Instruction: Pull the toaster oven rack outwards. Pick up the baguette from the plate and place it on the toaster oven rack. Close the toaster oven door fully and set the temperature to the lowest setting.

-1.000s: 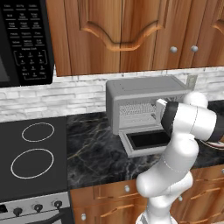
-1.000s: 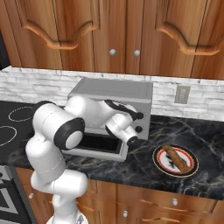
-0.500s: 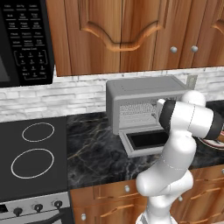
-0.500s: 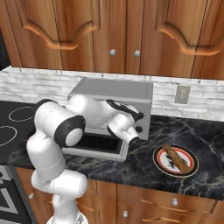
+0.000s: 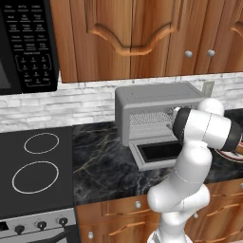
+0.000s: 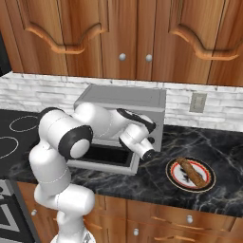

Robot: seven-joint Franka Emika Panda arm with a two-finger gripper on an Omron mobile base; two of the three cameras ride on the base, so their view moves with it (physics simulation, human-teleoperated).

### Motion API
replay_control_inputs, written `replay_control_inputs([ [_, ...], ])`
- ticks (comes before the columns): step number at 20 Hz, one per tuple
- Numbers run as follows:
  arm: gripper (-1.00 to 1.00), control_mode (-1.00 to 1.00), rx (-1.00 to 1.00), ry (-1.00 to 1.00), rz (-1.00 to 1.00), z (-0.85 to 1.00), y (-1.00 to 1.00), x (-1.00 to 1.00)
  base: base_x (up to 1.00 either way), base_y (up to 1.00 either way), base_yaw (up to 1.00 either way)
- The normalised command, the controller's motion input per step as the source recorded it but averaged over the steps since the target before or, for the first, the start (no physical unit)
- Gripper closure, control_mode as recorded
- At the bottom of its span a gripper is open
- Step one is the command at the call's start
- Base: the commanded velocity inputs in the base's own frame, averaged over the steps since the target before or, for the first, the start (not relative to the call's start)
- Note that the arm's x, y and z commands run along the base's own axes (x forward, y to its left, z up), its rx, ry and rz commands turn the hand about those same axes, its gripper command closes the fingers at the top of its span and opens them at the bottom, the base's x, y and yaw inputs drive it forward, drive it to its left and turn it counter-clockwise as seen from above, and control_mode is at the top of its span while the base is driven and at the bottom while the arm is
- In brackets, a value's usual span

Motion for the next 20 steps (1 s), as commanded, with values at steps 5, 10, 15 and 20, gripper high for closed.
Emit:
replay_control_inputs([
  [5, -1.00, -1.00, 0.00, 0.00, 0.00, -0.40, 0.00, 0.12, 0.00, 0.00, 0.00],
  [10, -1.00, -1.00, 0.00, 0.00, 0.00, -0.54, 0.00, 0.19, 0.00, 0.00, 0.00],
  [15, -1.00, -1.00, 0.04, 0.13, 0.00, -0.54, -0.04, -0.21, 0.00, 0.00, 0.00],
  [20, -1.00, -1.00, 0.11, 0.14, 0.00, -0.37, -0.09, -0.77, 0.00, 0.00, 0.00],
])
